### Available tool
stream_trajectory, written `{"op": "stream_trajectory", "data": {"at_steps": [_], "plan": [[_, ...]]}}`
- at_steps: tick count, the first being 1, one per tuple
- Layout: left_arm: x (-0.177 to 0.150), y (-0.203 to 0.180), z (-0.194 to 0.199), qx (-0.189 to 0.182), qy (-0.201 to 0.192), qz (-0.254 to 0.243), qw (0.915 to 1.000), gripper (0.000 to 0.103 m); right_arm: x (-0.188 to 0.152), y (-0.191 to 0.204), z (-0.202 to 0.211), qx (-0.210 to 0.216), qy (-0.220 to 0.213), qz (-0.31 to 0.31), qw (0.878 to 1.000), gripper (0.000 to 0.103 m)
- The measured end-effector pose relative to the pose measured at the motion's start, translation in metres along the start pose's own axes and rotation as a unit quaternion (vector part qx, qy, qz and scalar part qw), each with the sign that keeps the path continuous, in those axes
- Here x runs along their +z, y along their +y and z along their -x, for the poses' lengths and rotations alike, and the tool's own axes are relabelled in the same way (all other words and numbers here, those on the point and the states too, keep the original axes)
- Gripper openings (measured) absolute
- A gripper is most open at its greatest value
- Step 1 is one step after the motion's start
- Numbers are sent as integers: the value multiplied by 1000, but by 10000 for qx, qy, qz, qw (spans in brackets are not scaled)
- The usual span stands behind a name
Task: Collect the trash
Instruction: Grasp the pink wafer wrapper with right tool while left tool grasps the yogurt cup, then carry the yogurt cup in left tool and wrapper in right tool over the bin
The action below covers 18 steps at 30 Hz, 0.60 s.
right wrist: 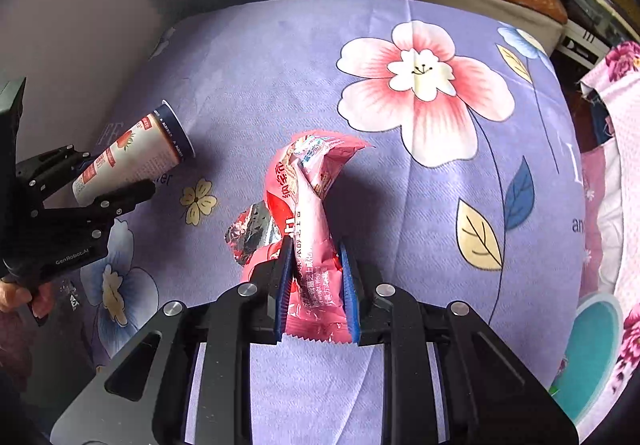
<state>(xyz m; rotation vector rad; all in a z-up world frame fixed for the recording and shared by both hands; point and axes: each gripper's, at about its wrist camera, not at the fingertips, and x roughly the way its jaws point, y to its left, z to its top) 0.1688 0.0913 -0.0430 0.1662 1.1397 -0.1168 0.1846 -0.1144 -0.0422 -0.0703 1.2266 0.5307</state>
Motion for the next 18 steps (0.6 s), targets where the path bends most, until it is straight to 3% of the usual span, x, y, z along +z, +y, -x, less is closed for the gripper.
{"op": "stream_trajectory", "data": {"at_steps": [11,15,18], "plan": [[-37,-41,15,-341,148,39,9993,51,-38,-8,23,14,-164,-373,9992,21],[-36,-41,11,-290,146,205,9993,63,-37,-4,23,-74,-235,-366,9990,21],[-33,-40,5,-248,197,292,9991,64,-34,-6,20,-120,-255,-390,9988,21]]}}
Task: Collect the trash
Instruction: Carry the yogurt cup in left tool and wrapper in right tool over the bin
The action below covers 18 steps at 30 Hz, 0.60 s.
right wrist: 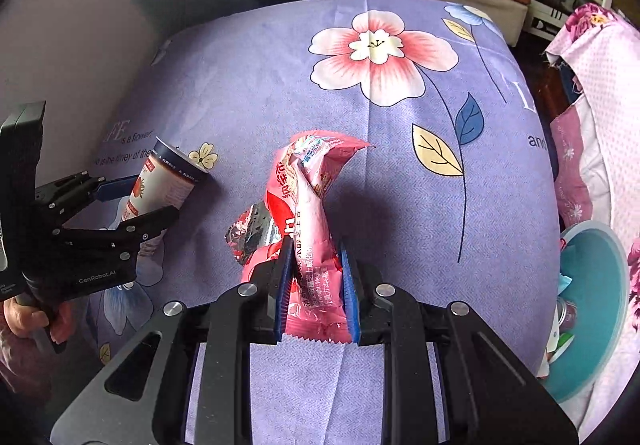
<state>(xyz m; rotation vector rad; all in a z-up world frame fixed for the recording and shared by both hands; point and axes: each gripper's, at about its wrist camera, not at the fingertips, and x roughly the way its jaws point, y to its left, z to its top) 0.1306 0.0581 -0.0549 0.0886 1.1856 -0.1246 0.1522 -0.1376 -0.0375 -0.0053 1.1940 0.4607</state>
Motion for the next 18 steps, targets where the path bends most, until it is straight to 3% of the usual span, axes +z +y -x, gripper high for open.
{"op": "stream_trajectory", "data": {"at_steps": [5,7,10,18], "plan": [[1,5,-10,48,93,181,9998,63,0,-3,1,24,-57,-113,9999,21],[0,3,-11,60,111,188,9997,50,-1,-5,3,18,-110,-143,9998,21],[-2,-3,-4,220,-37,234,9995,50,-4,-8,10,-137,-231,-187,9995,21],[0,-44,27,146,-358,15,9993,50,-25,-32,44,-177,-712,-583,9956,21]]}}
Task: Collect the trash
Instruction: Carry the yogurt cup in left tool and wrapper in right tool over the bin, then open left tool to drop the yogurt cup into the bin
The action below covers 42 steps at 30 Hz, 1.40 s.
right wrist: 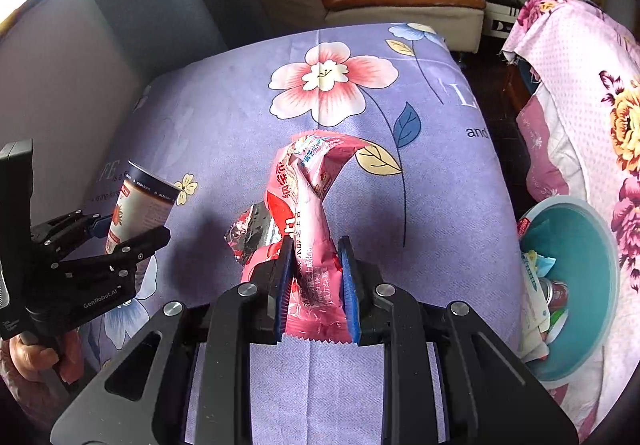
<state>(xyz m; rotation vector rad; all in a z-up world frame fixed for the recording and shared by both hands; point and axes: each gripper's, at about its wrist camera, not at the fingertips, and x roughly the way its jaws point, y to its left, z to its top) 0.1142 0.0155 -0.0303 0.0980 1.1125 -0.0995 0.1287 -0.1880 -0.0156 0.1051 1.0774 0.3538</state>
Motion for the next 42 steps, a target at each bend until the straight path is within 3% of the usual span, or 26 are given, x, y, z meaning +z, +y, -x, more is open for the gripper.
{"op": "stream_trajectory", "data": {"at_steps": [15,23,31,39,41,42], "plan": [[22,-131,16,-497,-118,-800,9955,50,-37,-95,71,-177,-778,-942,9923,21],[35,-224,6,-795,34,-1409,9868,50,-75,-180,108,-628,-1137,-1774,9755,21],[37,-306,-9,-1029,142,-1952,9753,50,-113,-250,127,-1150,-1069,-2327,9598,21],[47,-342,-29,-1140,285,-2038,9719,51,-118,-277,121,-1299,-933,-2471,9557,21],[50,-345,-31,-1162,285,-1997,9725,54,-116,-280,118,-1314,-902,-2470,9558,21],[50,-345,-31,-1160,262,-1989,9728,64,-114,-281,117,-1321,-880,-2467,9560,21]]}}
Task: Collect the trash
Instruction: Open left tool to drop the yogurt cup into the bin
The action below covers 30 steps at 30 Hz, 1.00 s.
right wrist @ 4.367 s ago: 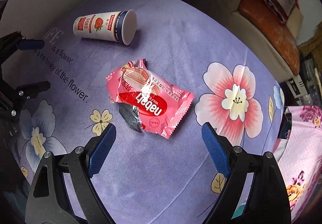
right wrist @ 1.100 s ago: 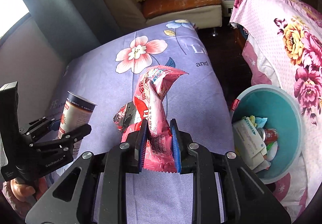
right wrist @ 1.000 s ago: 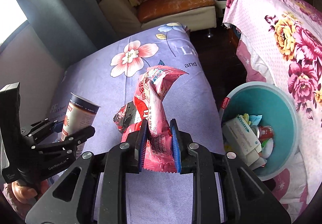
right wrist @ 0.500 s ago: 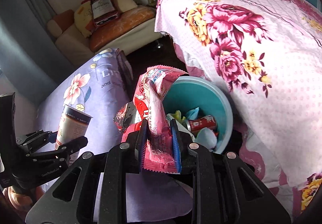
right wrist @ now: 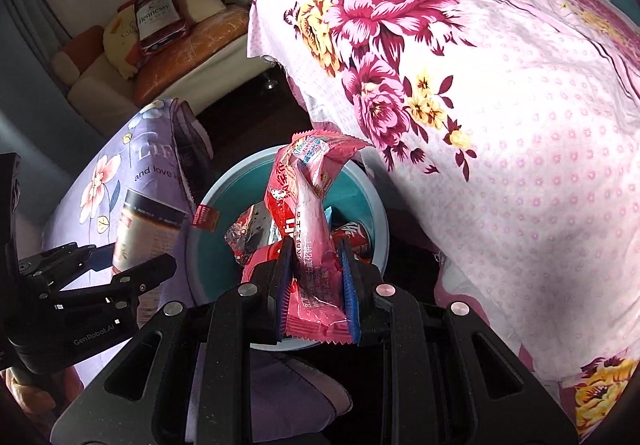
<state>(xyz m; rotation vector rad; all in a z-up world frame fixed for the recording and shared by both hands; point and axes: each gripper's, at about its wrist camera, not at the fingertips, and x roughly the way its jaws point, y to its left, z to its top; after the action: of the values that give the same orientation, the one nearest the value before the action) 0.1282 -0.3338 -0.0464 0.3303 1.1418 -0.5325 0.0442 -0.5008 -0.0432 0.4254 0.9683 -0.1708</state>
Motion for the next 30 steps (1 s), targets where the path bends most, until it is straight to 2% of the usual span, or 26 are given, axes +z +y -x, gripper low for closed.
{"op": "stream_trajectory", "data": {"at_steps": [1,3,6,30], "plan": [[0,0,0,51,-29,6,10000,72,1,0,-2,-11,22,9,10000,21],[1,2,-1,148,-67,27,9999,82,3,1,-6,-26,61,32,10000,21],[2,7,-3,107,-44,100,9999,89,6,3,-12,-36,105,55,9999,21],[-16,45,0,110,-30,585,9982,91,11,40,-40,-157,452,487,9977,22]]}}
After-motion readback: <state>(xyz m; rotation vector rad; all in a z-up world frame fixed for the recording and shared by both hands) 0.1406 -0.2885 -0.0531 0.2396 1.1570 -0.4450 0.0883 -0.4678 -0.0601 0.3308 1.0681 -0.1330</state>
